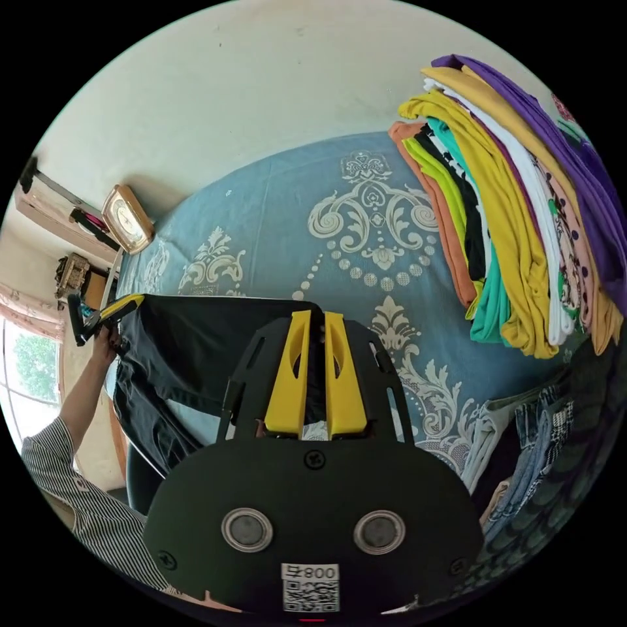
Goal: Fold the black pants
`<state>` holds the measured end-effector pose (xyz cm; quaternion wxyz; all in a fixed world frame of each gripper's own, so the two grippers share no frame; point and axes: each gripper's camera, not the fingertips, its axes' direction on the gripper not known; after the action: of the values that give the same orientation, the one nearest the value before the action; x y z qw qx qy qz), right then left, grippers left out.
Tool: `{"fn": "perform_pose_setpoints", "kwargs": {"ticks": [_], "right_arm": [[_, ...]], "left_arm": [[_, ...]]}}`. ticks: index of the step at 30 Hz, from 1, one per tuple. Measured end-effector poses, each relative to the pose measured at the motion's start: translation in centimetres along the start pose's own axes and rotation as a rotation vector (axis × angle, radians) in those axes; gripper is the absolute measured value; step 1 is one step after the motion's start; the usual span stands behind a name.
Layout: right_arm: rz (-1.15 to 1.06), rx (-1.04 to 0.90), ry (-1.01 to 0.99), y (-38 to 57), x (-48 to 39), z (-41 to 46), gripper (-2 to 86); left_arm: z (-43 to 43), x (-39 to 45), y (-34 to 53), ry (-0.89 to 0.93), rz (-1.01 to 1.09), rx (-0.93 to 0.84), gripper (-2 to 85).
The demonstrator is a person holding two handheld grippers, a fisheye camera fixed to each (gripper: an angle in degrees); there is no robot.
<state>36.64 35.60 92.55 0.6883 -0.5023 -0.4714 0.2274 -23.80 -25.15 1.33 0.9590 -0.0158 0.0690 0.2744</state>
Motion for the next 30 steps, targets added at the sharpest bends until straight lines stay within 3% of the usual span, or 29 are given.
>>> {"fn": "perform_pose_setpoints", "kwargs": {"ticks": [3, 5, 8, 11, 12, 14, 15, 17, 21, 22, 26, 28, 30], "right_arm": [[0.077, 0.014, 0.034, 0.1, -0.5, 0.1, 4.2], [0.104, 0.087, 0.097, 0.8, -1.3, -1.0, 3.0], [-0.002, 0.162, 0.050, 2.9, -4.4, -2.4, 1.7], [-0.164, 0.071, 0.120, 5.2, -8.6, 0.2, 0.7], [-0.213, -0.053, 0.204, 5.6, -9.9, 2.7, 0.5], [-0.232, 0.048, 0.303, 6.8, -11.4, 3.6, 0.3], [-0.208, 0.006, 0.326, 6.6, -12.0, 4.0, 0.2], [-0.167, -0.053, 0.291, 5.9, -12.7, 4.0, 0.1], [-0.241, -0.006, 0.140, 7.0, -17.0, 2.9, 0.1], [-0.291, -0.036, 0.142, 7.5, -18.7, 3.7, 0.1], [-0.340, -0.169, 0.270, 8.1, -22.4, 7.5, 0.0], [-0.415, -0.099, 0.201, 8.9, -25.7, 6.8, -0.1], [-0.419, -0.032, 0.273, 9.4, -27.7, 6.6, -0.2]], "left_arm": [[-0.9, -0.7, 1.3, 0.003, -0.063, 0.054, 4.0], [-2.6, -0.8, 3.3, 0.143, -0.086, 0.150, 4.7], [-2.6, 1.2, 6.1, 0.282, -0.029, 0.131, 4.4], [1.0, 3.5, 8.1, 0.210, 0.035, -0.098, 2.9], [0.6, 3.5, 8.6, 0.193, 0.027, -0.024, 2.5], [-0.3, 2.5, 9.0, 0.234, -0.030, -0.042, 1.3], [-0.9, 2.4, 9.3, 0.249, -0.037, -0.016, 1.1], [-3.8, 1.7, 11.6, 0.240, -0.064, 0.086, 0.7], [-4.3, 0.7, 15.8, 0.170, -0.119, 0.029, 0.8], [-3.0, 0.3, 16.8, 0.155, -0.131, -0.065, 1.0], [-5.5, -1.8, 19.7, 0.231, -0.241, 0.046, 2.9], [-7.0, -2.4, 21.3, 0.228, -0.256, 0.105, 4.5], [-7.3, -3.0, 22.4, 0.226, -0.258, 0.085, 5.9]]}}
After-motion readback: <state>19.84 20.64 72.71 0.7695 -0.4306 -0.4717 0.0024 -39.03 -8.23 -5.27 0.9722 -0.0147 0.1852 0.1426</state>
